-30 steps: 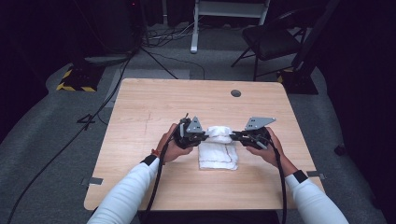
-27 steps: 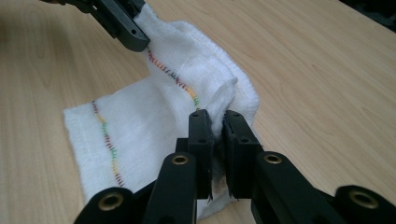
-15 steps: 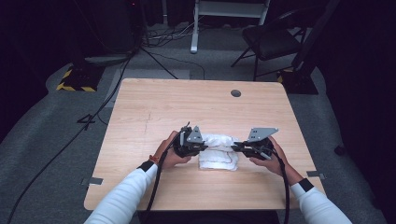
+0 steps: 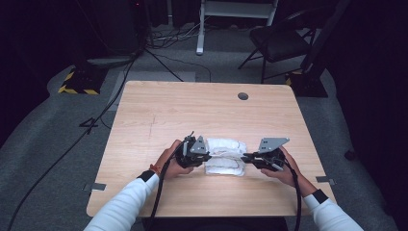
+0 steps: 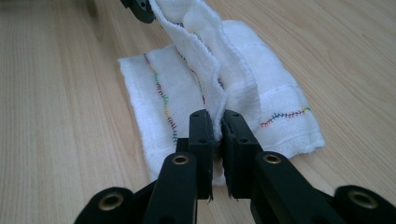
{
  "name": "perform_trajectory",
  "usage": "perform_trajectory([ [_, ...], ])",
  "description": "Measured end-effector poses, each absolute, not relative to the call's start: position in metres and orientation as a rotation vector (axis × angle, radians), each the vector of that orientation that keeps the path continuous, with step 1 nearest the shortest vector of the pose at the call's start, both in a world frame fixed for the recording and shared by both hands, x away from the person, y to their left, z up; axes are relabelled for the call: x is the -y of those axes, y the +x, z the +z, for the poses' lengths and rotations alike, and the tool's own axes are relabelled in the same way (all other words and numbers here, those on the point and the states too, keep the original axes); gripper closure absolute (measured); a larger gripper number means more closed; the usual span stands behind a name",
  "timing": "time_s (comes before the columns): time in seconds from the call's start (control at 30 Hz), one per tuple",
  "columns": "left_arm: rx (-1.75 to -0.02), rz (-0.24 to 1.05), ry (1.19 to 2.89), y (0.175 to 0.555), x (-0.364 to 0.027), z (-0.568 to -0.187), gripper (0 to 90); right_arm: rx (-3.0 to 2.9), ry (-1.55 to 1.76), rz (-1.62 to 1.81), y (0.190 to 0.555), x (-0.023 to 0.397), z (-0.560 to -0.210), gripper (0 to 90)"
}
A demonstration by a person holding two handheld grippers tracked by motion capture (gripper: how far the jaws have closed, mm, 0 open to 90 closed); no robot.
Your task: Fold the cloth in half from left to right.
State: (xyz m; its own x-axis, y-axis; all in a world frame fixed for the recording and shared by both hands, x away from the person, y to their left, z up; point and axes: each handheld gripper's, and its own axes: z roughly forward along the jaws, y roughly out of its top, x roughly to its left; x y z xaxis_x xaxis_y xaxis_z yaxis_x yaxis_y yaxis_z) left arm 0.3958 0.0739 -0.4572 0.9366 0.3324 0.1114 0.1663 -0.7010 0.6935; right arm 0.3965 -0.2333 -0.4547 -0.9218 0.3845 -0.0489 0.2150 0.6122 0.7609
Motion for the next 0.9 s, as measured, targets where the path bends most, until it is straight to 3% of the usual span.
perform_trajectory([
  [0.43, -0.301, 0.282, 2.411, 0.384, -0.073, -0.464, 81.9, -2.695, 0.441, 1.147, 0.384, 0.230, -0.466, 88.0],
  [0.9, -0.275, 0.250, 2.450, 0.375, -0.075, -0.475, 83.9, -2.690, 0.480, 1.130, 0.377, 0.234, -0.474, 85.0],
])
